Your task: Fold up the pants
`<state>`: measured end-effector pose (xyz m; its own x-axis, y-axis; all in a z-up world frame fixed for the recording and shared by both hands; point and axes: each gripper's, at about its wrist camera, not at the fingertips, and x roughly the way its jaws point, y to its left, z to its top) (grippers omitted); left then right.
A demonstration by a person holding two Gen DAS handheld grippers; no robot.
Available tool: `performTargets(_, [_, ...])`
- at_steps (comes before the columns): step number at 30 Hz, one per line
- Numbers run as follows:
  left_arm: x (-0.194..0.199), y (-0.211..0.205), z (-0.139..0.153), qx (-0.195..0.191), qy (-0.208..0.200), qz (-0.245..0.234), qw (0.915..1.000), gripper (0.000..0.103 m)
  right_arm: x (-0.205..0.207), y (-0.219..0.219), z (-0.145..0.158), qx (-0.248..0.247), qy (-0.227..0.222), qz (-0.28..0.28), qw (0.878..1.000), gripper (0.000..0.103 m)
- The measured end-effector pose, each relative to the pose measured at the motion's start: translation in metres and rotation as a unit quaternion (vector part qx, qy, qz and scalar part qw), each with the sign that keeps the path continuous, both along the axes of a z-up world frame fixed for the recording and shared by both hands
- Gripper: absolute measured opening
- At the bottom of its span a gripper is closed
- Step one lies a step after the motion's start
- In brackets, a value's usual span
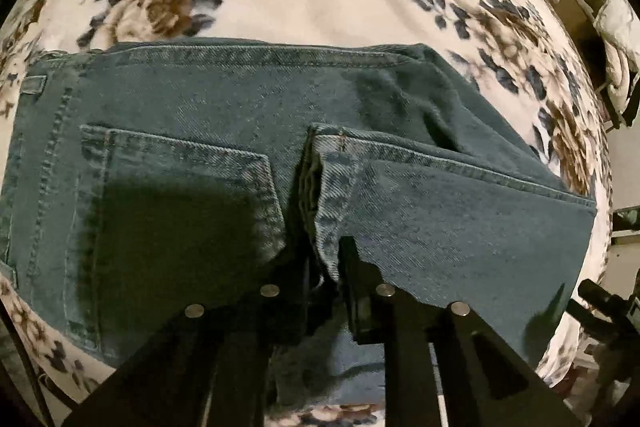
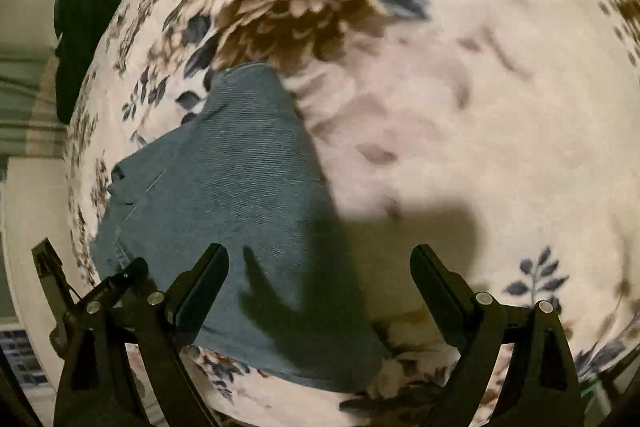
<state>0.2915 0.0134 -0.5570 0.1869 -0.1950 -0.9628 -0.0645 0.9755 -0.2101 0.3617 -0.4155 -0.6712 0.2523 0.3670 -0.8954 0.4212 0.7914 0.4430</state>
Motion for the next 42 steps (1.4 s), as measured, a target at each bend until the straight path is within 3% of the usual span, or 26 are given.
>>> performTargets(4, [-0.003, 0.01, -0.008, -0.021, -0.003, 0.001, 0.9998, 0.018, 0.021, 0.016, -0.013, -0.092, 0.032, 0.05, 0.994, 0.094])
performTargets(8, [-0.008, 0.025, 0.009, -0.061, -0.002, 0.028, 0.9977, 0.022, 0.031, 0.014, -0.016, -0.082, 0.059, 0.041, 0.994, 0.094])
performTargets(11, [-0.037, 0.053, 0.038, -0.116, -0.048, 0.095, 0.9875, 0.043, 0.028, 0.023, 0.011, -0.068, 0.039, 0.046, 0.996, 0.094])
performTargets(12, [-0.051, 0.068, 0.044, -0.147, -0.058, 0.125, 0.9794, 0.067, 0.026, 0.029, 0.023, -0.062, 0.029, 0.049, 0.996, 0.094])
performTargets(13, [-0.067, 0.087, 0.045, -0.18, -0.064, 0.166, 0.9675, 0.087, 0.024, 0.034, 0.03, -0.056, 0.025, 0.051, 0.997, 0.094])
performTargets(14, [-0.078, 0.101, 0.044, -0.203, -0.067, 0.202, 0.9558, 0.093, 0.022, 0.041, 0.037, -0.045, 0.02, 0.054, 0.997, 0.094])
performTargets(16, [-0.11, 0.14, 0.033, -0.236, -0.072, 0.288, 0.9251, 0.095, 0.022, 0.06, 0.046, -0.013, 0.013, 0.066, 0.998, 0.094])
performTargets(18, [-0.132, 0.171, 0.019, -0.239, -0.091, 0.367, 0.8944, 0.095, 0.024, 0.082, 0.048, 0.001, 0.014, 0.082, 0.997, 0.094])
performTargets(19, [-0.143, 0.187, 0.01, -0.24, -0.1, 0.405, 0.8765, 0.1, 0.027, 0.095, 0.046, 0.002, 0.016, 0.096, 0.995, 0.094])
performTargets(22, [-0.158, 0.227, -0.015, -0.251, -0.115, 0.496, 0.8234, 0.102, 0.039, 0.134, 0.033, -0.004, 0.027, 0.135, 0.99, 0.094])
performTargets(23, [-0.158, 0.237, -0.021, -0.254, -0.122, 0.513, 0.8107, 0.101, 0.043, 0.141, 0.028, -0.003, 0.029, 0.143, 0.989, 0.094])
performTargets(25, [-0.152, 0.25, -0.028, -0.248, -0.129, 0.533, 0.7986, 0.1, 0.049, 0.157, 0.018, -0.005, 0.032, 0.157, 0.987, 0.094])
performTargets(27, [-0.139, 0.259, -0.033, -0.245, -0.132, 0.537, 0.7961, 0.1, 0.055, 0.172, 0.006, -0.014, 0.035, 0.173, 0.984, 0.094])
performTargets(29, [-0.122, 0.259, -0.028, -0.237, -0.147, 0.523, 0.8058, 0.083, 0.06, 0.186, -0.002, -0.021, 0.04, 0.181, 0.982, 0.094])
performTargets(30, [-0.115, 0.257, -0.022, -0.217, -0.146, 0.513, 0.8175, 0.071, 0.061, 0.191, -0.006, -0.029, 0.042, 0.186, 0.981, 0.094])
performTargets(31, [-0.109, 0.254, -0.016, -0.208, -0.157, 0.5, 0.8258, 0.068, 0.062, 0.195, -0.008, -0.037, 0.045, 0.189, 0.98, 0.095])
performTargets(33, [-0.105, 0.252, -0.014, -0.196, -0.16, 0.487, 0.8363, 0.068, 0.061, 0.198, -0.01, -0.038, 0.045, 0.188, 0.98, 0.095])
performTargets(34, [-0.109, 0.254, -0.021, -0.198, -0.157, 0.484, 0.8379, 0.075, 0.061, 0.197, -0.011, -0.038, 0.046, 0.187, 0.98, 0.095])
performTargets(36, [-0.109, 0.258, -0.047, -0.227, -0.139, 0.484, 0.8334, 0.086, 0.06, 0.194, -0.01, -0.036, 0.046, 0.187, 0.981, 0.095])
performTargets(38, [-0.109, 0.263, -0.064, -0.257, -0.153, 0.488, 0.8197, 0.087, 0.06, 0.195, -0.011, -0.034, 0.048, 0.189, 0.98, 0.095])
performTargets(39, [-0.107, 0.265, -0.064, -0.256, -0.157, 0.486, 0.8206, 0.087, 0.059, 0.195, -0.012, -0.032, 0.049, 0.191, 0.98, 0.095])
performTargets(41, [-0.103, 0.263, -0.052, -0.238, -0.169, 0.478, 0.8288, 0.071, 0.059, 0.193, -0.011, -0.03, 0.048, 0.193, 0.98, 0.095])
performTargets(42, [-0.101, 0.259, -0.043, -0.218, -0.176, 0.467, 0.8387, 0.044, 0.059, 0.192, -0.011, -0.028, 0.046, 0.193, 0.98, 0.095])
